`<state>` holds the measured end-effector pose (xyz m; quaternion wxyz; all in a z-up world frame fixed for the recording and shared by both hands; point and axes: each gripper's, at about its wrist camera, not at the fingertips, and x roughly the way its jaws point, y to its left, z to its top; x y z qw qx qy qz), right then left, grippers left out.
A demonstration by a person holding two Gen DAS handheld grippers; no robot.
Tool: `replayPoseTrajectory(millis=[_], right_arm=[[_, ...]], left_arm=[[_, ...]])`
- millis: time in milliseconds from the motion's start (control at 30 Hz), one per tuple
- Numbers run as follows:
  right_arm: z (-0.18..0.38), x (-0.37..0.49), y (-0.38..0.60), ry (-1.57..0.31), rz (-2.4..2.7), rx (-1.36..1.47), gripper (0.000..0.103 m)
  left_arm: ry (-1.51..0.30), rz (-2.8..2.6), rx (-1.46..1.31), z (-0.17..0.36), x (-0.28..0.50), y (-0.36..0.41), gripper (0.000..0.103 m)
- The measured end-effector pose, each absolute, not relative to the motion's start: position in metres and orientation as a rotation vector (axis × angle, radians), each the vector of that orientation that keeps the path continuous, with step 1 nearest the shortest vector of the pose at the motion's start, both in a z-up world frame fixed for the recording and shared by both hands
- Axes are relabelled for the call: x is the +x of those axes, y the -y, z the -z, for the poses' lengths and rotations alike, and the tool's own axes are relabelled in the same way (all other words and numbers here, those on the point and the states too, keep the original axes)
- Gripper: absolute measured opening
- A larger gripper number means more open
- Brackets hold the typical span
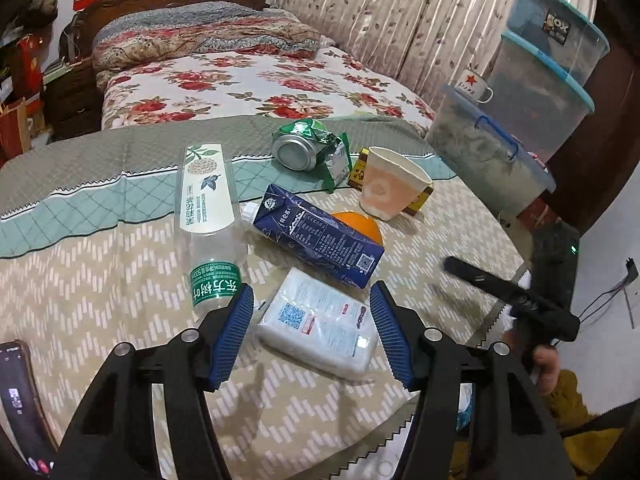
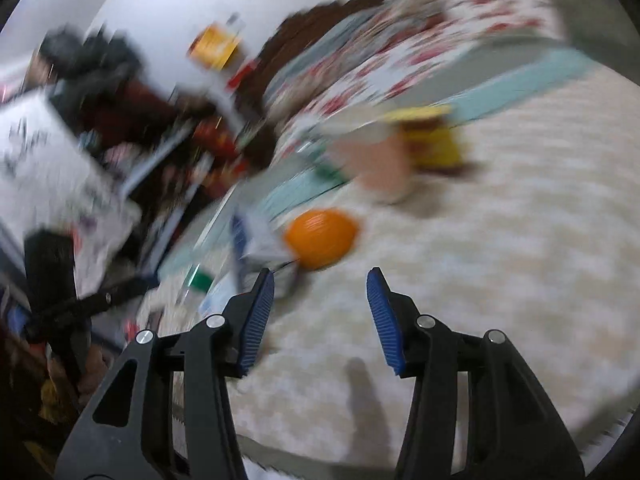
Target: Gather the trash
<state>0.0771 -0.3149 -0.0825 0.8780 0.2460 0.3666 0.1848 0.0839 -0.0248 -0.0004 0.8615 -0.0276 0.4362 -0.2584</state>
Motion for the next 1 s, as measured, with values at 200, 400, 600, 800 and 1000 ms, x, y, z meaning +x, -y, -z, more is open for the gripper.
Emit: replayPoseTrajectory(millis=[200,400,600,800,1000], right_arm=[[0.069,0.119,0.247,-0.78,-0.411,0.289,0.069],[0.082,0.151,0.192,-0.856,-0.379,0.028,0.071],[0.07,0.124,0.198,-0.782,-0.351,0.05,0.059],[0.05,0.054,0.246,-0.68,-0.234,0.183,0.057],[0.083,0.019,0.288,-0.796,-0.047,0.23,0.08]], left_arm=[[-0.906,0.622,-0.053,0.008,0.074,0.019,0.057],[-0.921,0.682,-0.074,0.018,0.064,0.007,0.057],[-0.943,0.72,-0.114,0.024,0.065,0.005,0.057],[-1.018,0.826,-0.099,0.036,0.057,0.029,0.057],[-1.072,0.807,-0.061,0.053,0.053,0.041,0.064]])
